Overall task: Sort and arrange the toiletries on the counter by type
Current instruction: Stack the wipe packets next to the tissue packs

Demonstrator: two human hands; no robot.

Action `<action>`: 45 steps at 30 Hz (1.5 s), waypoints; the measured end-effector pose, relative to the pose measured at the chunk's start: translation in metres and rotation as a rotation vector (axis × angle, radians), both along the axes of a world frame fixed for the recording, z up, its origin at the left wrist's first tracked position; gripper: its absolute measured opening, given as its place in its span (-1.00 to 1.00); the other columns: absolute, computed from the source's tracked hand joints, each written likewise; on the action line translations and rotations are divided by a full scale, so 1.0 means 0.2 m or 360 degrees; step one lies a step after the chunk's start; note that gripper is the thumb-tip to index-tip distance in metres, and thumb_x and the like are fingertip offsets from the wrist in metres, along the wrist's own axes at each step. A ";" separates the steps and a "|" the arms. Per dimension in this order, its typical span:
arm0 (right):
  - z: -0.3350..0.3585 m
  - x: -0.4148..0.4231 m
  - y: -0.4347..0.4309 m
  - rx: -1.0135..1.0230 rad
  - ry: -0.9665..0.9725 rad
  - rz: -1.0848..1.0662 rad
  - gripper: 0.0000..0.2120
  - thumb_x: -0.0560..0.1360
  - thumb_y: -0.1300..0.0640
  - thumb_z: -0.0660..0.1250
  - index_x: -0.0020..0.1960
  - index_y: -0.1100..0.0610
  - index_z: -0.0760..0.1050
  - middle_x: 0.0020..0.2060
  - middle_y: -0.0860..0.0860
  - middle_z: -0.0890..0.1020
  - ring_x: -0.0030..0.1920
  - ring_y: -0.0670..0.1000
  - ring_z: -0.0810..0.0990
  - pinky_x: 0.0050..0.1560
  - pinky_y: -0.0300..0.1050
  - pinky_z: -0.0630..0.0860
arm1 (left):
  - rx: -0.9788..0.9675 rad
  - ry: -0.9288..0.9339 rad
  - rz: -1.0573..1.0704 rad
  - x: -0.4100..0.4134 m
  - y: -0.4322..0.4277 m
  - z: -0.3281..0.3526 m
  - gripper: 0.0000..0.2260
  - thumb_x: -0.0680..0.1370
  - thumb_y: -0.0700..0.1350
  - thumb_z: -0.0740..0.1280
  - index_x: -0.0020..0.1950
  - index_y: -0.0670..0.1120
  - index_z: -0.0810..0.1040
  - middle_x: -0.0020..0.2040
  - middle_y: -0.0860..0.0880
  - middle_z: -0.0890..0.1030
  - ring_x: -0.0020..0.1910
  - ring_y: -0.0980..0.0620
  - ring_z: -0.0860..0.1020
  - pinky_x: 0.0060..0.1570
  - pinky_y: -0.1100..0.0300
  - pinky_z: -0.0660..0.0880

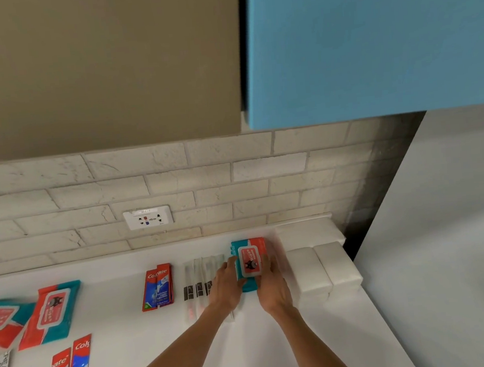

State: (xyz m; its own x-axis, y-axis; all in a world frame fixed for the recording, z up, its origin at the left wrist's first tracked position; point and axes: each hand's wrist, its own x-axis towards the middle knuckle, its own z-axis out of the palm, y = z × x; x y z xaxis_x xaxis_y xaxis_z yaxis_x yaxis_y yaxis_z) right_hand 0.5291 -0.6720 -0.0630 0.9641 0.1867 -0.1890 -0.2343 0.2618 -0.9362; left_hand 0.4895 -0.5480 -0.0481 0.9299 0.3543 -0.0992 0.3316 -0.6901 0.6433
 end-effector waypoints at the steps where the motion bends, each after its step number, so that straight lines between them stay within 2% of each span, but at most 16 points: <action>1: 0.00 -0.01 0.00 -0.0010 0.0014 -0.0002 -0.60 0.78 -0.13 0.11 0.53 -0.05 0.46 0.29 0.12 0.68 0.31 0.16 0.69 0.17 -0.04 0.69 | -0.0062 0.0000 0.0025 0.00 -0.01 0.00 -0.48 0.63 -0.08 0.39 0.56 -0.03 0.29 0.43 -0.07 0.50 0.39 -0.08 0.51 0.26 0.07 0.55; 3: 0.01 -0.02 0.00 -0.0122 0.0034 -0.0043 -0.63 0.79 -0.10 0.09 0.51 -0.05 0.48 0.25 0.10 0.71 0.28 0.14 0.71 0.13 -0.06 0.70 | -0.0189 0.0037 0.0101 0.01 -0.01 0.00 -0.48 0.61 -0.10 0.41 0.53 -0.09 0.32 0.40 -0.10 0.52 0.35 -0.09 0.55 0.24 0.07 0.57; 6: -0.03 0.00 -0.01 -0.0230 0.0118 -0.0090 -0.69 0.81 0.05 0.10 0.47 -0.02 0.51 0.21 0.08 0.72 0.24 0.10 0.72 0.27 0.08 0.68 | -0.0317 0.0144 0.0149 0.04 -0.01 -0.03 -0.48 0.62 -0.11 0.40 0.53 -0.16 0.32 0.39 -0.13 0.55 0.33 -0.11 0.56 0.22 0.11 0.57; 9: -0.08 0.03 -0.03 -0.0275 0.0191 0.0034 -0.68 0.78 0.28 0.13 0.42 0.08 0.54 0.15 0.11 0.72 0.21 0.09 0.72 0.32 0.10 0.65 | -0.0420 0.0182 0.0116 0.05 -0.02 -0.04 -0.66 0.66 -0.08 0.35 0.42 -0.10 0.44 0.21 -0.06 0.63 0.13 -0.01 0.63 0.07 0.21 0.57; 11: -0.08 0.05 -0.03 -0.0269 0.0217 0.0047 -0.70 0.77 0.23 0.16 0.42 0.08 0.55 0.15 0.14 0.73 0.23 0.14 0.71 0.31 0.09 0.66 | -0.0462 0.0158 0.0085 0.06 -0.04 -0.05 -0.77 0.67 -0.08 0.31 0.33 -0.05 0.51 0.12 0.01 0.65 0.06 0.05 0.62 0.12 0.19 0.60; 13: -0.06 0.05 -0.04 -0.0247 0.0187 0.0032 -0.71 0.78 0.14 0.17 0.43 0.05 0.55 0.18 0.15 0.72 0.25 0.15 0.71 0.36 0.20 0.62 | -0.0500 0.0145 0.0081 0.07 -0.05 -0.07 -0.84 0.68 -0.10 0.29 0.26 -0.02 0.55 0.11 0.00 0.68 0.06 0.04 0.64 0.17 0.14 0.60; 17: -0.05 0.01 -0.05 -0.0191 0.0121 0.0019 -0.70 0.79 0.03 0.16 0.45 -0.01 0.53 0.18 0.09 0.73 0.25 0.12 0.72 0.34 0.19 0.63 | -0.0484 0.0126 0.0111 0.07 -0.08 -0.09 -0.87 0.69 -0.05 0.26 0.19 -0.01 0.54 0.06 0.00 0.68 -0.01 0.07 0.66 0.09 0.15 0.63; 20: -0.04 -0.02 -0.07 -0.0120 0.0098 0.0011 -0.68 0.80 0.02 0.12 0.47 0.01 0.52 0.19 0.10 0.73 0.27 0.14 0.71 0.31 0.12 0.66 | -0.0439 0.0110 0.0131 0.05 -0.09 -0.11 -0.89 0.69 -0.06 0.25 0.18 -0.02 0.53 0.03 0.01 0.67 -0.05 0.08 0.65 0.00 0.20 0.62; 23: -0.02 -0.03 -0.08 -0.0101 0.0089 0.0003 -0.68 0.79 0.02 0.13 0.47 0.00 0.53 0.21 0.10 0.73 0.27 0.14 0.71 0.31 0.14 0.66 | -0.0413 0.0057 0.0166 0.05 -0.09 -0.13 -0.90 0.69 -0.04 0.27 0.17 -0.01 0.51 0.03 0.03 0.67 -0.07 0.10 0.66 -0.03 0.17 0.65; 28: -0.04 0.01 -0.05 -0.0230 0.0034 -0.0006 -0.72 0.78 0.00 0.18 0.40 -0.03 0.58 0.15 0.12 0.74 0.20 0.17 0.74 0.27 0.25 0.66 | -0.0373 -0.0002 0.0207 0.07 -0.09 -0.07 -0.94 0.68 -0.06 0.30 0.12 -0.01 0.46 0.00 0.05 0.61 -0.21 0.22 0.56 -0.29 0.42 0.46; 30: -0.04 0.02 -0.04 -0.0257 0.0043 0.0005 -0.73 0.78 0.01 0.18 0.37 -0.03 0.59 0.13 0.11 0.75 0.17 0.16 0.75 0.26 0.27 0.67 | -0.0365 -0.0005 0.0222 0.08 -0.08 -0.07 -0.92 0.68 -0.06 0.30 0.13 0.02 0.43 0.01 0.05 0.59 -0.18 0.20 0.57 -0.22 0.39 0.49; 32: -0.03 0.02 -0.04 -0.0248 0.0040 -0.0020 -0.72 0.78 -0.05 0.16 0.33 -0.08 0.61 0.09 0.07 0.76 0.14 0.13 0.76 0.24 0.24 0.68 | -0.0377 -0.0011 0.0238 0.10 -0.07 -0.07 -0.89 0.68 -0.04 0.31 0.15 0.05 0.40 0.05 0.04 0.61 -0.11 0.15 0.60 -0.09 0.27 0.58; 37: 0.04 -0.01 -0.02 -0.0196 -0.0044 -0.0069 -0.69 0.76 -0.15 0.17 0.41 -0.12 0.53 0.11 0.00 0.75 0.16 0.09 0.76 0.22 0.08 0.70 | -0.0366 -0.0069 0.0256 0.12 -0.05 -0.04 -0.74 0.66 -0.04 0.33 0.33 0.04 0.39 0.12 0.07 0.60 -0.16 0.23 0.54 -0.26 0.40 0.43; 41: 0.06 -0.02 -0.02 -0.0195 -0.0106 -0.0096 -0.71 0.75 -0.14 0.20 0.43 -0.18 0.52 0.13 -0.07 0.75 0.18 0.05 0.75 0.12 -0.09 0.71 | -0.0259 -0.0088 0.0185 0.11 -0.04 -0.03 -0.59 0.67 -0.04 0.32 0.51 0.06 0.34 0.24 0.03 0.59 -0.04 0.19 0.51 -0.22 0.44 0.40; 45: 0.06 -0.02 -0.02 -0.0170 -0.0124 -0.0088 -0.66 0.75 -0.17 0.20 0.47 -0.14 0.51 0.21 0.00 0.73 0.23 0.10 0.74 0.23 0.07 0.68 | -0.0119 -0.0103 0.0138 0.12 -0.03 -0.02 -0.62 0.67 0.01 0.32 0.48 0.02 0.41 0.30 0.02 0.58 0.00 0.20 0.48 -0.23 0.50 0.36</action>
